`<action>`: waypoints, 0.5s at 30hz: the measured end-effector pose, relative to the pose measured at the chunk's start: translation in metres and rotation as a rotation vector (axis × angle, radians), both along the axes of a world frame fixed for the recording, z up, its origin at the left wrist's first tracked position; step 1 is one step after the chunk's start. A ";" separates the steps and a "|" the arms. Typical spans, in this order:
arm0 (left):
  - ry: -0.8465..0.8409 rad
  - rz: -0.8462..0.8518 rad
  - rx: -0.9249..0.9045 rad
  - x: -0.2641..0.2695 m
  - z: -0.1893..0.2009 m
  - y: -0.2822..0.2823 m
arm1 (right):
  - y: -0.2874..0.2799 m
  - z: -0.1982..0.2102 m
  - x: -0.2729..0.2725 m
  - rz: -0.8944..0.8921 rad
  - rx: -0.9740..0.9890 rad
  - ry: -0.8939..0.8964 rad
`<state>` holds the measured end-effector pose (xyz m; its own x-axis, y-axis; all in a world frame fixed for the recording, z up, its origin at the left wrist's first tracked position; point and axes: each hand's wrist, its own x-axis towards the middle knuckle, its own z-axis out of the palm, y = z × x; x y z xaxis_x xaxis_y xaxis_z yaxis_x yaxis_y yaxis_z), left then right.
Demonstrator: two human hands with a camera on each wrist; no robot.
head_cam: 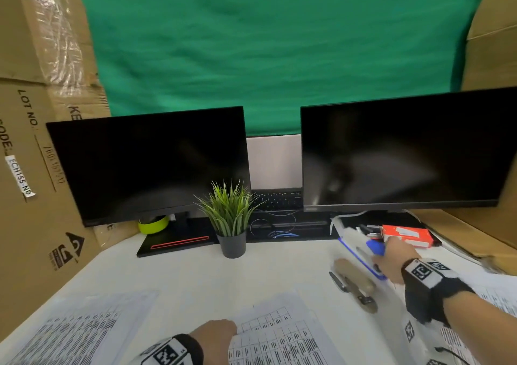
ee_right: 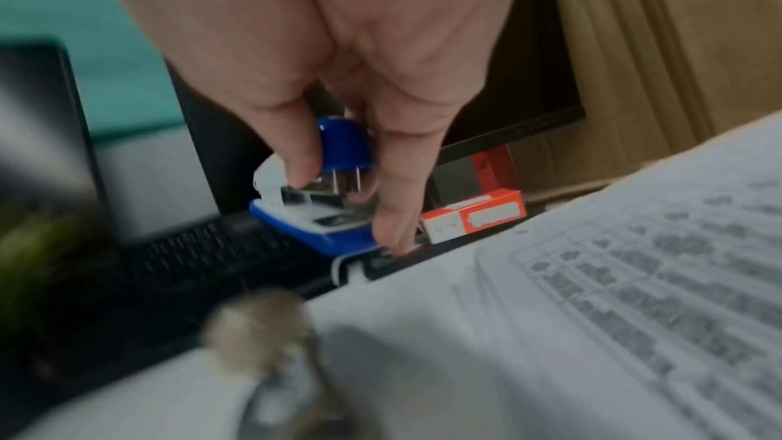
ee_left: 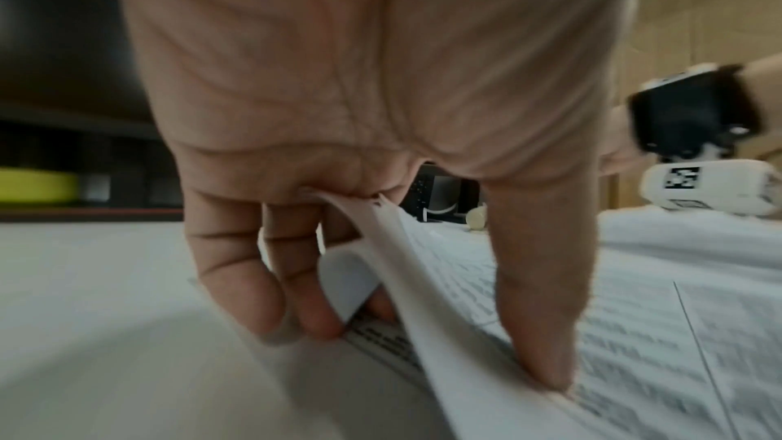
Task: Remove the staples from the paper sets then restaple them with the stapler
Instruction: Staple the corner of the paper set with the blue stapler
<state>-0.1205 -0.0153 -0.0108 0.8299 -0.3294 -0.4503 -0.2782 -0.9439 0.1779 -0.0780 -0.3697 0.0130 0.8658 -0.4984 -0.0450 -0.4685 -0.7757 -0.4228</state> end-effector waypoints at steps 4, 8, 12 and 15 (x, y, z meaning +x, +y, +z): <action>0.046 0.041 -0.214 -0.013 0.019 0.007 | 0.026 0.035 -0.048 0.038 0.881 -0.510; 0.047 0.088 -0.552 -0.020 0.041 0.015 | 0.069 0.048 -0.092 0.251 1.389 -0.454; -0.002 0.202 -0.788 -0.031 0.072 0.030 | 0.096 0.050 -0.114 0.191 1.295 -0.305; -0.079 0.312 -1.010 -0.038 0.091 0.045 | 0.108 0.061 -0.129 0.283 1.180 -0.212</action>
<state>-0.1582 0.0301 0.0799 0.9571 -0.2883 -0.0277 -0.0941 -0.3999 0.9117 -0.2071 -0.2616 0.0744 0.9817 -0.0410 -0.1860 -0.1829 0.0696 -0.9807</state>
